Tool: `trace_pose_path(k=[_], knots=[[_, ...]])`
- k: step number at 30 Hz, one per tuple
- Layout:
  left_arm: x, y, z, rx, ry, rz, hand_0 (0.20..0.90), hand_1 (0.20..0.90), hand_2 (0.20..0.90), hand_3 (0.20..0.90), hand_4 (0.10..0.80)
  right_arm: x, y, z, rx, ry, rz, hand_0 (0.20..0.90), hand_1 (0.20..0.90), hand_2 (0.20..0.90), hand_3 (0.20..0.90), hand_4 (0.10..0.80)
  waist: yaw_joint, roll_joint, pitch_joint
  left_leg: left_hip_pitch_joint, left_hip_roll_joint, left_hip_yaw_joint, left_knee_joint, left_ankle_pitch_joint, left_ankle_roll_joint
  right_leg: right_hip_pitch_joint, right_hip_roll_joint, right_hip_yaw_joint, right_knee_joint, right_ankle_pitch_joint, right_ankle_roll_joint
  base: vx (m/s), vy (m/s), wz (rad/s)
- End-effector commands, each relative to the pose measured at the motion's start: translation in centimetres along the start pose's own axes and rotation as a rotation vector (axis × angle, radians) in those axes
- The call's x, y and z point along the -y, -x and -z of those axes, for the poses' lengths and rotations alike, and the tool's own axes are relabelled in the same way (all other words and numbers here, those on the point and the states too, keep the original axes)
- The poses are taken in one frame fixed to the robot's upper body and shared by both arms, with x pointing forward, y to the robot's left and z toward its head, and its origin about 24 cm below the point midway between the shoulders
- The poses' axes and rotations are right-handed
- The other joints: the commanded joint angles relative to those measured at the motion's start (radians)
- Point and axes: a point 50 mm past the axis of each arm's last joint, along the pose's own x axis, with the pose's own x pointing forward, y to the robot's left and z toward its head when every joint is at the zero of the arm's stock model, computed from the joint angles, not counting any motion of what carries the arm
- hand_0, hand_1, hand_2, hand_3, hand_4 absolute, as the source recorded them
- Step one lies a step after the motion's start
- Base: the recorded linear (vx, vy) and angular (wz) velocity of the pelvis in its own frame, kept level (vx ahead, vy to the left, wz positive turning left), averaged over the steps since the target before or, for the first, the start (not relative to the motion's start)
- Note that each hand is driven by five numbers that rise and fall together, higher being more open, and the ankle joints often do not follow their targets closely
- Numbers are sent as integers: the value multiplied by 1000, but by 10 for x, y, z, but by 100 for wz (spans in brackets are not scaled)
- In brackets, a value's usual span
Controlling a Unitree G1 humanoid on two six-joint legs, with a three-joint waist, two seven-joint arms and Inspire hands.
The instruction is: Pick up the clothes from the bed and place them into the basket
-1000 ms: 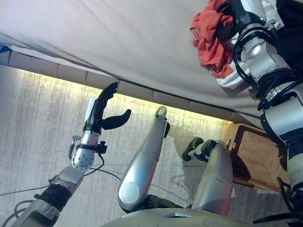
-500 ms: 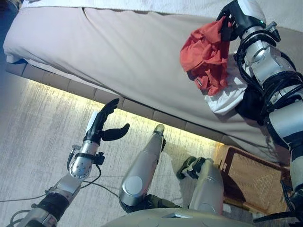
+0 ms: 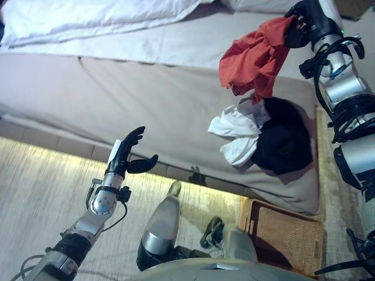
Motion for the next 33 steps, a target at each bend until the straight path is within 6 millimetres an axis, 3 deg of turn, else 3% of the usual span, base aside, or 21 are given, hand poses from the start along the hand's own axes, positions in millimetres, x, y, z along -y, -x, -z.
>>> trace_pose_path(k=[1, 4, 9, 11, 19, 26, 33], knots=[[8, 5, 5, 17, 23, -35, 900, 900, 900, 900, 800, 47, 5, -5, 106, 3, 155, 300, 300, 300, 200, 100, -84, -6, -250, 62, 22, 90, 16, -157, 22, 55, 52, -16, -169, 82, -34, 43, 30, -39], [10, 1, 7, 5, 6, -52, 900, 900, 900, 900, 800, 69, 12, 7, 93, 39, 175, 300, 300, 300, 200, 100, -140, -11, -293, 115, 40, 129, -74, -134, 14, 68, 61, 40, -249, 134, -9, 18, 5, -38], [8, -3, 5, 8, -2, -69, 900, 900, 900, 900, 800, 81, 21, 21, 65, 53, 191, 300, 300, 300, 200, 100, -182, -12, -317, 145, 50, 149, -138, -118, 9, 68, 65, 83, -292, 164, 6, -10, -18, -40], [7, -9, 4, 5, -10, -80, 900, 900, 900, 900, 800, 89, 31, 36, 35, 73, 201, 300, 300, 300, 200, 100, -223, -11, -330, 171, 57, 169, -182, -112, 6, 73, 71, 118, -320, 179, 16, -36, -63, -30], [9, -18, 4, -7, -1, -73, 900, 900, 900, 900, 800, 95, 59, 78, -89, 83, 200, 300, 300, 300, 200, 100, -304, -10, -340, 208, 66, 221, -219, -117, 2, 72, 84, 191, -366, 208, 29, -33, -42, -35], [4, -28, 1, -23, -14, -87, 900, 900, 900, 900, 800, 55, 108, 136, -255, 64, 78, 300, 300, 300, 200, 100, -396, -3, -335, 238, 80, 275, -247, -120, 4, 57, 113, 286, -388, 228, 34, -41, -50, -27], [11, -37, -7, 1, -25, -56, 900, 900, 900, 900, 800, 8, 151, 181, -447, 53, -58, 300, 300, 300, 200, 100, -441, 12, -317, 245, 88, 307, -242, -125, 4, 40, 131, 330, -386, 238, 34, -41, -69, -26]])
